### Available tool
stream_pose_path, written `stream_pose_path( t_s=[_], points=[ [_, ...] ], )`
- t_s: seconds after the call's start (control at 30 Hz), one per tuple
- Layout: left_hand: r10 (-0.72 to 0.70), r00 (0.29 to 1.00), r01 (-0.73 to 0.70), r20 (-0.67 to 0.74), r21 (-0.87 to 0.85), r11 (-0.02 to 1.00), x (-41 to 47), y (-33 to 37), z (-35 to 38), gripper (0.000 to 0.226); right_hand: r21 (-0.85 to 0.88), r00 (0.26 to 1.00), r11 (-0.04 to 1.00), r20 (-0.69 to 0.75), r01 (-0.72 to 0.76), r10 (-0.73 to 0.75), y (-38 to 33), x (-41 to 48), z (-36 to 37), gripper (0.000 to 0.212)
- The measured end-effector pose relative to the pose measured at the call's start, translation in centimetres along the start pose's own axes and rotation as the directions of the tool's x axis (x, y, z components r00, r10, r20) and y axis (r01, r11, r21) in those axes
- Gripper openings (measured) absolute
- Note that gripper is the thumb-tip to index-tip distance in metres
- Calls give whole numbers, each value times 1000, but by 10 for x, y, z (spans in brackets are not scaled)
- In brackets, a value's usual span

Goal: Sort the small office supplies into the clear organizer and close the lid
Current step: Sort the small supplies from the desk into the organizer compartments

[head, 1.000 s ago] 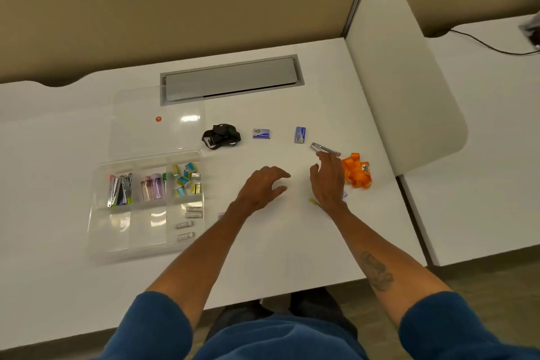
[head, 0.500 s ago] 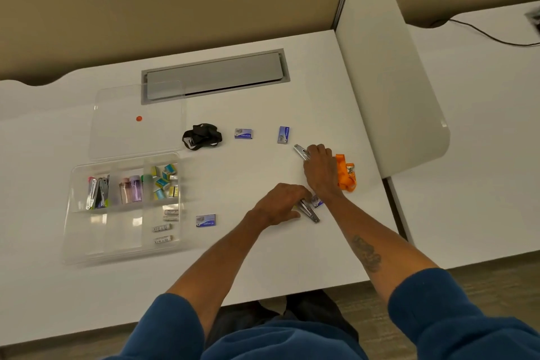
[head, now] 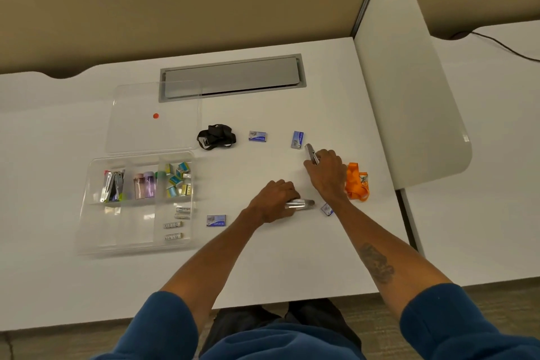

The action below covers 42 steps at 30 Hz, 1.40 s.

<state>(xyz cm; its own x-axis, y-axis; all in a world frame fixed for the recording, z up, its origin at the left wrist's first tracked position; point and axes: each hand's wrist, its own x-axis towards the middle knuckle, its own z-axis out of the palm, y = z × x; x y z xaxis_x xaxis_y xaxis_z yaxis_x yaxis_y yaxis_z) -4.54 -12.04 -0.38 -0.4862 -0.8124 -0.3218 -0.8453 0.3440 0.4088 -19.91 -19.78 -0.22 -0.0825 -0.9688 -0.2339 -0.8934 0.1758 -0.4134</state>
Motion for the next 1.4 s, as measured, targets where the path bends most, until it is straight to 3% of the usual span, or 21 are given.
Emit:
stream_pose_path(
  t_s=[0.17,0.33,0.4,0.57,0.73,0.83,0.97,1.17,1.4],
  points=[
    [-233,958,195,-169,-215,957,-29,-36,-33,33,463,985,871,31,-167,172,-50,-1,2,24],
    [-424,854,348,-301,-276,896,-74,-89,-62,31,648,976,731,105,-213,192,-123,-12,20,27],
    [-509,776,413,-372,-310,856,-95,-110,-71,27,682,980,704,125,-199,157,-151,-19,31,26],
    [-714,503,566,-487,-439,698,-158,-162,-83,26,728,976,653,196,-207,91,-218,-43,58,21],
    [-848,264,673,-459,-542,503,-223,-209,-84,18,751,964,627,267,-205,-4,-275,-73,90,19],
    [-886,177,738,-429,-537,408,-254,-233,-79,20,738,949,637,314,-223,-31,-301,-88,107,23],
    [-913,134,816,-386,-479,322,-280,-258,-71,24,729,937,646,344,-227,-59,-323,-105,125,20],
    [-917,200,878,-345,-352,324,-290,-280,-62,25,709,930,666,362,-231,-63,-339,-116,137,22],
    [-923,228,901,-310,-291,320,-280,-289,-53,24,681,935,709,344,-183,-88,-349,-120,145,21]
  ],
)
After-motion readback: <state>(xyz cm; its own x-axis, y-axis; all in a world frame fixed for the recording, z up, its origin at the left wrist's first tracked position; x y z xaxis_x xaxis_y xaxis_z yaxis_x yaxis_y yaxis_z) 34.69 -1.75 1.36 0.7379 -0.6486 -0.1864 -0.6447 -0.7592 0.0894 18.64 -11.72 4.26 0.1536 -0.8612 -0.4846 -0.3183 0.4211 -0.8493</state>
